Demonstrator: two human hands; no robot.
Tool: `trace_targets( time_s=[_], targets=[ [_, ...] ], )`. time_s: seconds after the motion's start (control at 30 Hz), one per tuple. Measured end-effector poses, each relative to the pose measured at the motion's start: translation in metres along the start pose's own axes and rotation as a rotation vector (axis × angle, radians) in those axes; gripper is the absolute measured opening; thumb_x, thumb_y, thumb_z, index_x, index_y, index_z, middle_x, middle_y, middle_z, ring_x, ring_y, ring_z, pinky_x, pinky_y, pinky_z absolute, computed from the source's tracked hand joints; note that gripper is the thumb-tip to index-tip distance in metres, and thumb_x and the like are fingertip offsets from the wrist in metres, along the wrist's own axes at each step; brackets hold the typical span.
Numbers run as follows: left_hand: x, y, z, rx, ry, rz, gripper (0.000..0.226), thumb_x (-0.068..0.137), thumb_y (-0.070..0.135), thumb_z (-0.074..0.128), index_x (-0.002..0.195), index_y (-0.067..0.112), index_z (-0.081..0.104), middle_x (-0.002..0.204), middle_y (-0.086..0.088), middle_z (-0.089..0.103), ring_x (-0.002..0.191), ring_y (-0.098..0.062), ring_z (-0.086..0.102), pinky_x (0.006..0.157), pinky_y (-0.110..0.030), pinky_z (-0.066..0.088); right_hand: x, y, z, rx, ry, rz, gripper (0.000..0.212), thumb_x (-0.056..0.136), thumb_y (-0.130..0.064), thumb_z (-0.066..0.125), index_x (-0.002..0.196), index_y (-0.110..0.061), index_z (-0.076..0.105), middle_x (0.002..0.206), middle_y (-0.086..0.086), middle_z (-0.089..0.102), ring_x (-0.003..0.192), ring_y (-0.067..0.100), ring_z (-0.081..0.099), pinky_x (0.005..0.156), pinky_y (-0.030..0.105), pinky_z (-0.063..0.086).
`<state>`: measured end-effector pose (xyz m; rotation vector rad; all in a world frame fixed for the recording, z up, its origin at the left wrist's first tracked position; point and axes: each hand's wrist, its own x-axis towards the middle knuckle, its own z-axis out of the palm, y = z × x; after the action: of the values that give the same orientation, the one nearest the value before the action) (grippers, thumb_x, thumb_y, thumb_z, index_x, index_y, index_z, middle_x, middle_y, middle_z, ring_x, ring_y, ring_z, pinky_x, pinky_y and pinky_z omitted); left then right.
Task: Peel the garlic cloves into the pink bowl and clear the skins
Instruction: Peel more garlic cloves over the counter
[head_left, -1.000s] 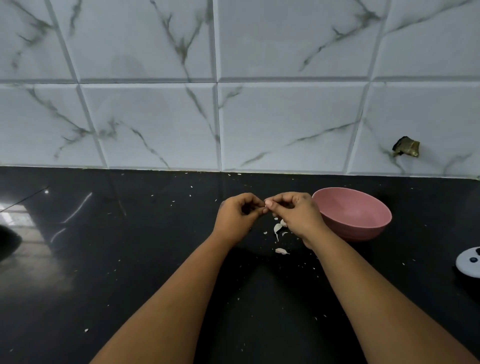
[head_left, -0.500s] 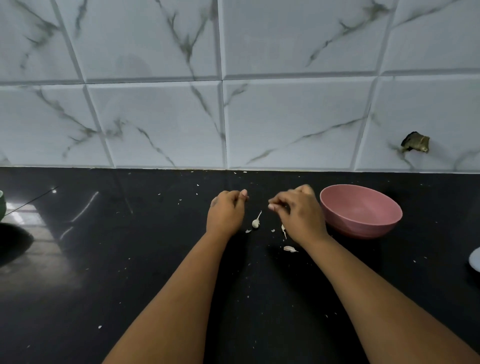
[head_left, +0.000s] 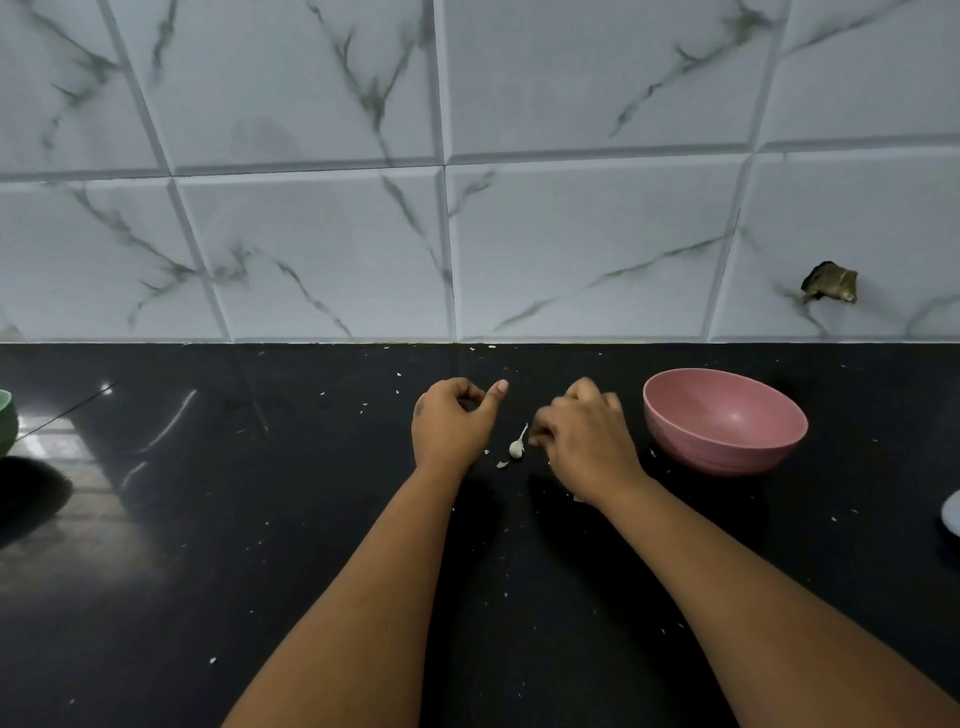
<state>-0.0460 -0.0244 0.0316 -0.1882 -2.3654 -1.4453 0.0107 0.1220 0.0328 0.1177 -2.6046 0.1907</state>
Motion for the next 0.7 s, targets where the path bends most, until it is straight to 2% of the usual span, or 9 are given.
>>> trace_targets(
  time_s=[0.07, 0.17, 0.3, 0.37, 0.43, 0.47, 0.57, 0.63, 0.7],
  targets=[
    [-0.001, 0.002, 0.001, 0.0, -0.006, 0.016, 0.042, 0.083, 0.053, 0.067, 0.059, 0.021, 0.055, 0.05, 0.006, 0.052, 0.055, -0.013, 0.054, 0.059, -0.029, 0.046, -0.001, -0.001, -0.004, 0.0, 0.014, 0.028, 0.013, 0.09, -0.029, 0.059, 0.091, -0.026, 0.072, 0.089, -0.006, 0.061, 0.104, 0.02, 0.044, 0.084, 0.036, 0.029],
    [-0.002, 0.0, 0.005, 0.015, -0.03, 0.051, 0.039, 0.083, 0.051, 0.068, 0.06, 0.022, 0.058, 0.054, 0.004, 0.056, 0.057, -0.012, 0.055, 0.061, -0.029, 0.047, -0.004, -0.007, -0.004, -0.058, -0.176, 0.036, 0.014, 0.092, -0.029, 0.056, 0.096, -0.026, 0.069, 0.095, -0.003, 0.056, 0.107, 0.019, 0.044, 0.085, 0.033, 0.03],
    [-0.002, -0.002, 0.012, 0.046, -0.105, 0.075, 0.031, 0.08, 0.049, 0.072, 0.06, 0.029, 0.06, 0.061, 0.01, 0.058, 0.08, -0.018, 0.06, 0.066, -0.027, 0.044, -0.001, -0.007, -0.003, -0.068, 0.028, 0.02, 0.014, 0.09, -0.026, 0.057, 0.086, -0.021, 0.07, 0.086, -0.005, 0.065, 0.102, 0.022, 0.047, 0.074, 0.035, 0.025],
    [-0.003, -0.002, 0.015, 0.069, -0.134, 0.095, 0.024, 0.08, 0.046, 0.072, 0.063, 0.035, 0.06, 0.07, 0.011, 0.061, 0.087, -0.018, 0.06, 0.07, -0.029, 0.047, -0.002, -0.004, -0.006, -0.075, -0.024, 0.029, 0.016, 0.092, -0.027, 0.055, 0.091, -0.02, 0.069, 0.094, -0.001, 0.064, 0.105, 0.024, 0.047, 0.079, 0.036, 0.031],
    [-0.006, 0.0, 0.016, 0.086, -0.162, 0.102, 0.007, 0.082, 0.038, 0.071, 0.077, 0.038, 0.066, 0.086, 0.01, 0.064, 0.093, -0.016, 0.059, 0.08, -0.034, 0.051, -0.002, -0.005, -0.007, -0.08, -0.196, 0.05, 0.019, 0.095, -0.027, 0.051, 0.099, -0.018, 0.067, 0.101, 0.001, 0.058, 0.107, 0.024, 0.046, 0.087, 0.037, 0.036],
    [-0.006, 0.001, 0.017, 0.094, -0.18, 0.111, 0.009, 0.084, 0.03, 0.068, 0.089, 0.037, 0.069, 0.095, 0.01, 0.065, 0.096, -0.015, 0.058, 0.085, -0.035, 0.051, -0.003, -0.006, -0.007, -0.087, -0.223, 0.038, 0.019, 0.096, -0.026, 0.05, 0.099, -0.019, 0.067, 0.098, 0.0, 0.055, 0.107, 0.023, 0.045, 0.088, 0.036, 0.037],
    [-0.009, 0.001, 0.017, 0.095, -0.214, 0.121, 0.043, 0.084, 0.006, 0.054, 0.117, 0.03, 0.066, 0.108, 0.01, 0.064, 0.106, -0.014, 0.057, 0.095, -0.032, 0.047, -0.001, -0.005, -0.003, -0.072, -0.174, -0.021, 0.019, 0.095, -0.027, 0.048, 0.098, -0.025, 0.066, 0.091, -0.006, 0.057, 0.104, 0.02, 0.043, 0.082, 0.035, 0.037],
    [-0.011, 0.004, 0.017, 0.071, -0.213, 0.117, 0.038, 0.086, 0.008, 0.056, 0.117, 0.027, 0.067, 0.101, 0.012, 0.065, 0.098, -0.01, 0.06, 0.091, -0.028, 0.049, -0.002, 0.001, 0.001, 0.057, -0.107, 0.021, 0.015, 0.093, -0.025, 0.051, 0.1, -0.024, 0.064, 0.091, -0.003, 0.061, 0.1, 0.021, 0.048, 0.077, 0.035, 0.042],
    [-0.013, 0.003, 0.02, 0.043, -0.177, 0.128, 0.018, 0.089, 0.018, 0.062, 0.104, 0.025, 0.071, 0.088, 0.014, 0.067, 0.082, -0.004, 0.062, 0.081, -0.026, 0.052, -0.005, 0.006, 0.001, 0.268, -0.034, 0.13, 0.016, 0.092, -0.021, 0.057, 0.106, -0.025, 0.063, 0.091, -0.001, 0.063, 0.092, 0.018, 0.056, 0.073, 0.032, 0.046]
  ],
)
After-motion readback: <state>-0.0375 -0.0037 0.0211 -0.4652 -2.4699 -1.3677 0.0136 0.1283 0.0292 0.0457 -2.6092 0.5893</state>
